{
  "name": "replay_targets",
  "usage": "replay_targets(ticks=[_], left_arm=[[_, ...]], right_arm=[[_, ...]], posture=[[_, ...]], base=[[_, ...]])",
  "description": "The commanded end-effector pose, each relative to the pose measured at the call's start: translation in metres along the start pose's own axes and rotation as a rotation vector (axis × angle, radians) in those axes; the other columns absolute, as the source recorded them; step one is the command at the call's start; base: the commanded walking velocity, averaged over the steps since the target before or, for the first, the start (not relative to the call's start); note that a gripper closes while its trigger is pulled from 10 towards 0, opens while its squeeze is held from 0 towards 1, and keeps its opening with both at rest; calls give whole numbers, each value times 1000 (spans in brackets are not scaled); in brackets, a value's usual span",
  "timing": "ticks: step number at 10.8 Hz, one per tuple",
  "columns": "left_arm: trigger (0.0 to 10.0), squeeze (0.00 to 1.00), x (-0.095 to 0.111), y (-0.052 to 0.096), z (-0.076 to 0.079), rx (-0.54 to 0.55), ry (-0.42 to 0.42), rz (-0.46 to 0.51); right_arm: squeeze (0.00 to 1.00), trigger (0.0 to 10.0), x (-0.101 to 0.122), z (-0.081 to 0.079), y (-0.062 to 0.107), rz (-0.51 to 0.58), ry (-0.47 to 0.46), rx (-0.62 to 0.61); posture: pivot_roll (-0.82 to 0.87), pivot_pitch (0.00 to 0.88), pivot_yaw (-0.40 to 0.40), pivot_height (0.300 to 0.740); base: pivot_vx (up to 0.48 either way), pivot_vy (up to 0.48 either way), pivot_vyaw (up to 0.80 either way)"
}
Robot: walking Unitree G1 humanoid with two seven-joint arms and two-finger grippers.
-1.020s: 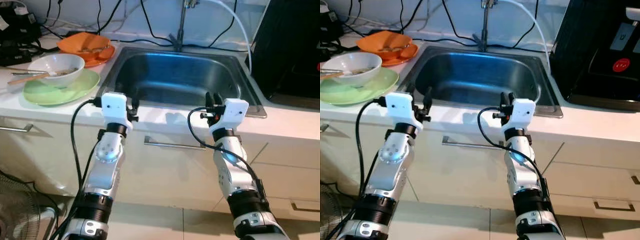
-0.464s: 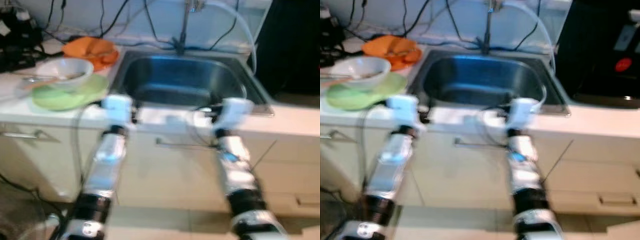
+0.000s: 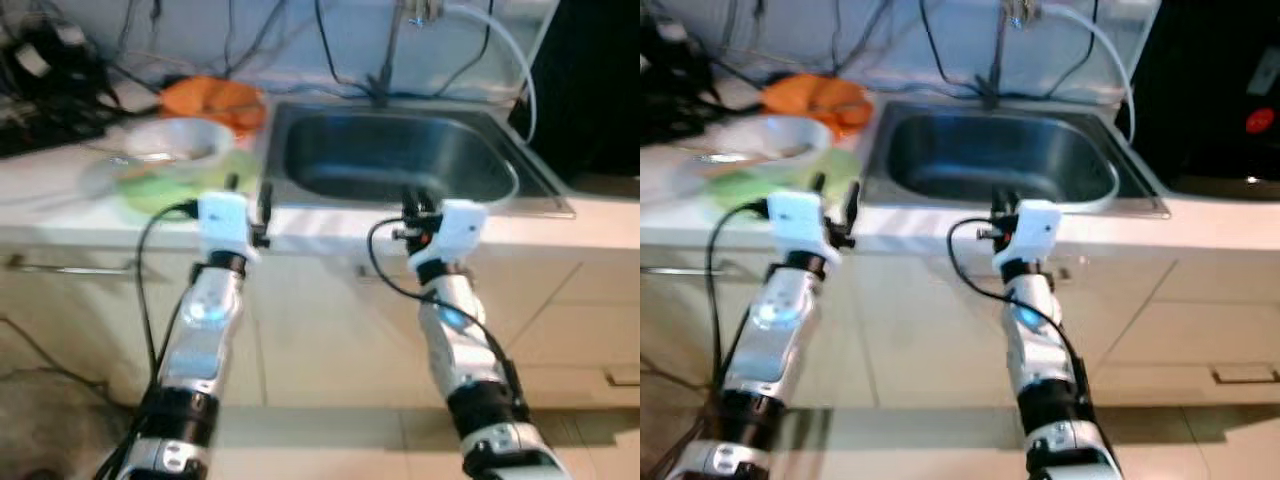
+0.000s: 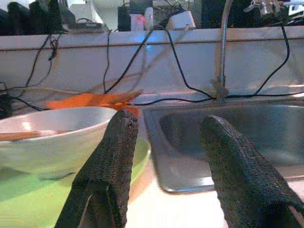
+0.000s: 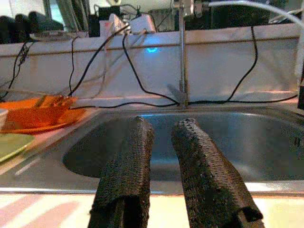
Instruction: Kitchen organization
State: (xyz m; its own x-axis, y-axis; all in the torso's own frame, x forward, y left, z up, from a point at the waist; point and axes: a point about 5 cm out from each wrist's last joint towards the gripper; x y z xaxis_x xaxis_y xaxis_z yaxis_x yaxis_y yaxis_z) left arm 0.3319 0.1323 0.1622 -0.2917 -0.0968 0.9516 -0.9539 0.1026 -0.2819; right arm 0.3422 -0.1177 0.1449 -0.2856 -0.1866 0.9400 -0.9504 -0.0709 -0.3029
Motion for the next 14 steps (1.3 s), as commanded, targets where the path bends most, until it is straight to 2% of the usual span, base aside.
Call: replay_targets(ticks=[1, 5, 8, 10, 14], left_arm=[[10000, 0, 1, -1, 11, -29, 1, -1], [10000, 0, 1, 4, 14, -17, -1, 4], [10000, 0, -2, 10, 10, 51, 8, -13], [10000, 0, -2, 13, 9, 66, -3, -11], [10000, 0, -1, 11, 8, 74, -5, -13]], right_arm=[[0, 10000, 0, 9, 1, -1, 1, -26], [0, 10000, -2, 10, 1, -11, 5, -30], [0, 10000, -3, 5, 0, -20, 21, -4], [0, 10000, -2, 5, -1, -19, 25, 2], [0, 10000, -3, 6, -2, -27, 24, 5]], posture=[[189, 0, -9, 740], [192, 11, -10, 740], [198, 16, -15, 740], [201, 21, -20, 740], [200, 26, -24, 740]], base=[[0, 0, 0], [0, 0, 0], [0, 0, 0], [0, 0, 728], [0, 0, 106]])
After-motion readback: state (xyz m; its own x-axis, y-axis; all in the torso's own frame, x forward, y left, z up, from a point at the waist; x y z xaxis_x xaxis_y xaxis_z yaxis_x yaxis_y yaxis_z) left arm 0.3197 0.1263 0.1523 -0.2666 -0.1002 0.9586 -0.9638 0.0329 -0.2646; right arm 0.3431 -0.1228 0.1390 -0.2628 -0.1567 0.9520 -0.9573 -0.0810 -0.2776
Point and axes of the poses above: a point about 5 cm out from each wrist's last joint towards the gripper, its own y axis pointing back from the gripper into the wrist, its own x axis along the axis of the wrist's last joint, z = x × y, and after that the axes turned 2 degrees about -y, right-handed
